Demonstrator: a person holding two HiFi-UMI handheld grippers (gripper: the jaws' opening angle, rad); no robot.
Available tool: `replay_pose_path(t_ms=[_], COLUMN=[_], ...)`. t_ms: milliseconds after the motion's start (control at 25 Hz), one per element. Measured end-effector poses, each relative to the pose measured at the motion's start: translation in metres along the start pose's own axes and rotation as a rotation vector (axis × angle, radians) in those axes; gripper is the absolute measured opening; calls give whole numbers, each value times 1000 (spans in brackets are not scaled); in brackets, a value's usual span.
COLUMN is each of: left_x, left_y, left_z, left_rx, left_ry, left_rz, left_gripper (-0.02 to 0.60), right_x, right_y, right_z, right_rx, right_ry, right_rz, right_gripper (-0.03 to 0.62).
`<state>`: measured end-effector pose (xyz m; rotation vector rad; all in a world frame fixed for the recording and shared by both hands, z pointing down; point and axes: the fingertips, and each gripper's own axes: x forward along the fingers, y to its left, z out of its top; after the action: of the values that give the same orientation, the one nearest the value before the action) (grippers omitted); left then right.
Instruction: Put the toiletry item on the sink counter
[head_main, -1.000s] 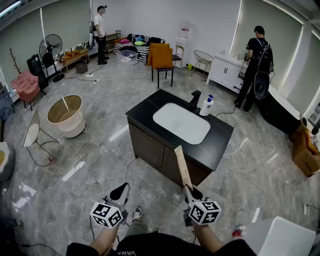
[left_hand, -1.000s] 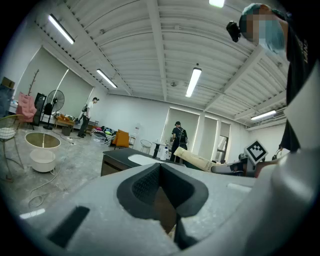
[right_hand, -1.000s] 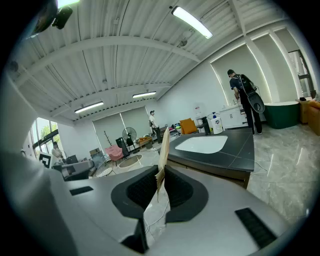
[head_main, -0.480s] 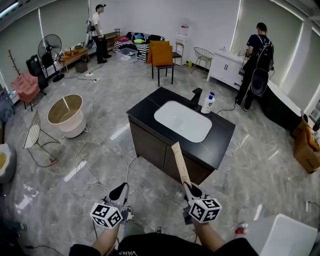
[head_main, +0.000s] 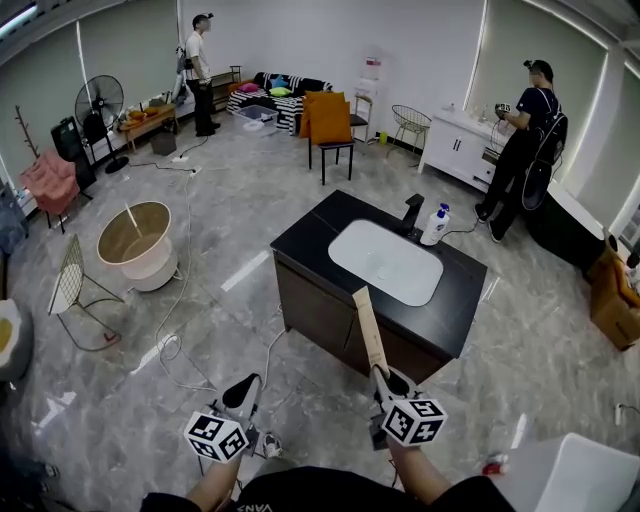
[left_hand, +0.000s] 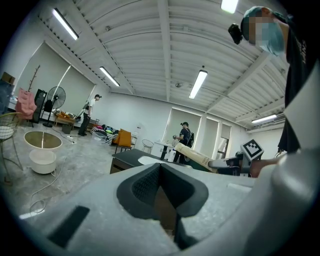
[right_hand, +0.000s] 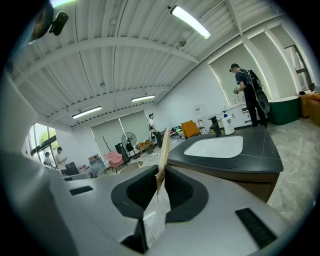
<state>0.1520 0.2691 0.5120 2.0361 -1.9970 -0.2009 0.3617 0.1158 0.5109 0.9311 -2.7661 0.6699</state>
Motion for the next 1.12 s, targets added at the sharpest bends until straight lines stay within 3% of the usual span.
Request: replay_pose_path(t_ms=[680,1120], left_x=[23,59], left_y=[133,158], left_z=[37,36], left_rx=[37,-7], left_ry=[58,82], left_rz=[-158,-192], left_gripper=[6,6], right_x=[106,142], right_y=[70,60], right_z=[-10,-1], right_rx=[79,83], right_ry=[-74,-59], right_rz=[-141,-189], right_gripper=[41,41])
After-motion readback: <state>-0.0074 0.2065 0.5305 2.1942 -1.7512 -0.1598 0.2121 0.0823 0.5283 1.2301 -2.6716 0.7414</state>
